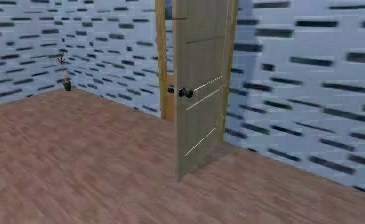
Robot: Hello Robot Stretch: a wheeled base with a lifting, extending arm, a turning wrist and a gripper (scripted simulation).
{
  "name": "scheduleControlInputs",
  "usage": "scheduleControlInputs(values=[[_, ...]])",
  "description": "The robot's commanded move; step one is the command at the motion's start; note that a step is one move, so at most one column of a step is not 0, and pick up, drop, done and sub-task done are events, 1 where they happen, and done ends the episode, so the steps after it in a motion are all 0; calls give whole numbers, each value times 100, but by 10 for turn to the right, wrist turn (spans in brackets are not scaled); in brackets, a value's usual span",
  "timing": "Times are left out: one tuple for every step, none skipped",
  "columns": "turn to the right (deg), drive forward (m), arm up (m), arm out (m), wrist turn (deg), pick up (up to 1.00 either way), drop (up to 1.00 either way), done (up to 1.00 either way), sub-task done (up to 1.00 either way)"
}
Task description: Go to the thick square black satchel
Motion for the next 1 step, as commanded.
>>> scheduleControlInputs(values=[[0, 50, 0, 0, 0, 0, 0, 0, 0]])
